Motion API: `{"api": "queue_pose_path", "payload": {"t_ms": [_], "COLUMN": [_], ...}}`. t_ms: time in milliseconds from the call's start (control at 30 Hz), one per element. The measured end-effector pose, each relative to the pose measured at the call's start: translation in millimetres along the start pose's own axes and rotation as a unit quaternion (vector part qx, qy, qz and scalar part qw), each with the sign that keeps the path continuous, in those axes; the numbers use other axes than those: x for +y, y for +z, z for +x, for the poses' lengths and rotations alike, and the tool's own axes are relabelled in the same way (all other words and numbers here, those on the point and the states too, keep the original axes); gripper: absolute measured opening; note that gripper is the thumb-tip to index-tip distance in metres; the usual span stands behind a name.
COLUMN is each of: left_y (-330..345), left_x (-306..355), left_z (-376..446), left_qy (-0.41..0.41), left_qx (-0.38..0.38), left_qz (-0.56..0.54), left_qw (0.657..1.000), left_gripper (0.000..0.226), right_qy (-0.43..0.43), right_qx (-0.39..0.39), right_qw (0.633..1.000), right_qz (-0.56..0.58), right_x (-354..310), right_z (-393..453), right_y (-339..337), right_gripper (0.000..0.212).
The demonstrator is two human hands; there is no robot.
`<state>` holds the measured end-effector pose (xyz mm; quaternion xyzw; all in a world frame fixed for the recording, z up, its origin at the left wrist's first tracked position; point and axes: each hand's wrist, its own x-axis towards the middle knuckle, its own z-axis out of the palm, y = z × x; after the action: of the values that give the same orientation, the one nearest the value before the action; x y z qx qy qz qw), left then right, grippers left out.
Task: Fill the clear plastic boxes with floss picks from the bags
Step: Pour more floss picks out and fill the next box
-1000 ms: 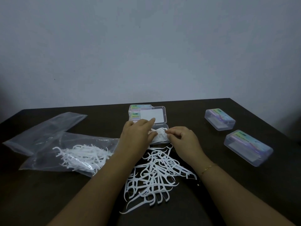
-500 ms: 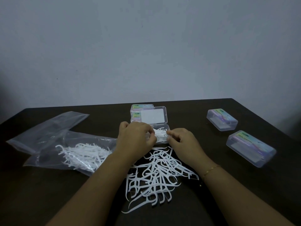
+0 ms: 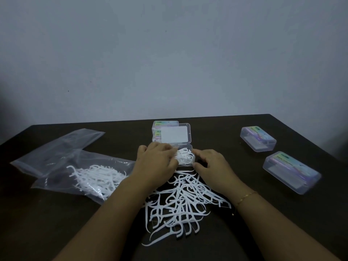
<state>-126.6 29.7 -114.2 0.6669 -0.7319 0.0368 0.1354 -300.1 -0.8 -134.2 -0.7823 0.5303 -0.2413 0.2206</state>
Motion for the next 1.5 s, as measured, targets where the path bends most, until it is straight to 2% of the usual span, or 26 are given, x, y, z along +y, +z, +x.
{"api": "queue_pose_path", "payload": {"t_ms": [67,133,233,300,333,433,467,533,600,767,867,1133,1367,1500], "left_y": [-2,-6,-16,-22,-24,-27,-27,-28,-29,-21,-17,-18,-20,-20], "left_x": [-1,-2,-6,-10,-11,-13,-12,-9,-4,5,5,1,3,6], "left_z": [-2,-4,-6,-8,-9,-11,-11,-12,-13,-16,-17,-15,-15,-15], "left_qy": [0.003,0.002,-0.008,-0.017,-0.019,-0.007,0.001,0.019,0.034,0.062,0.060,0.045,0.021,0.008], "left_qx": [-0.006,0.010,0.057,0.055,0.043,0.021,0.024,0.046,0.051,-0.033,-0.062,-0.081,-0.102,-0.080], "left_qz": [0.002,-0.015,-0.042,-0.054,-0.048,-0.008,0.005,0.021,0.019,0.067,0.087,0.065,0.006,-0.017], "left_qw": [1.000,1.000,0.997,0.997,0.998,1.000,1.000,0.999,0.998,0.995,0.992,0.994,0.994,0.997], "left_gripper": [0.045,0.045,0.035,0.027,0.025,0.026,0.026,0.028,0.030,0.049,0.052,0.027,0.027,0.031], "right_qy": [0.000,0.018,0.037,0.038,0.042,0.064,0.062,0.055,0.049,0.013,0.016,0.018,0.021,0.014], "right_qx": [-0.010,0.002,0.048,0.030,-0.007,-0.132,-0.160,-0.198,-0.199,-0.157,-0.158,-0.164,-0.167,-0.156], "right_qw": [1.000,0.999,0.996,0.998,0.999,0.989,0.985,0.977,0.977,0.987,0.987,0.986,0.986,0.987], "right_qz": [-0.002,0.041,0.066,0.040,0.028,-0.015,-0.030,-0.054,-0.063,-0.038,-0.024,0.000,-0.019,-0.031], "right_x": [-1,-2,-1,1,2,2,1,-2,-3,-6,-9,-11,-15,-15], "right_z": [0,-1,-2,-4,-5,-8,-10,-13,-13,-14,-17,-18,-20,-19], "right_y": [-2,-6,-15,-22,-25,-32,-34,-37,-37,-38,-38,-37,-34,-35], "right_gripper": [0.046,0.044,0.013,0.005,0.011,0.061,0.071,0.076,0.067,0.020,0.006,0.014,0.012,0.013]}}
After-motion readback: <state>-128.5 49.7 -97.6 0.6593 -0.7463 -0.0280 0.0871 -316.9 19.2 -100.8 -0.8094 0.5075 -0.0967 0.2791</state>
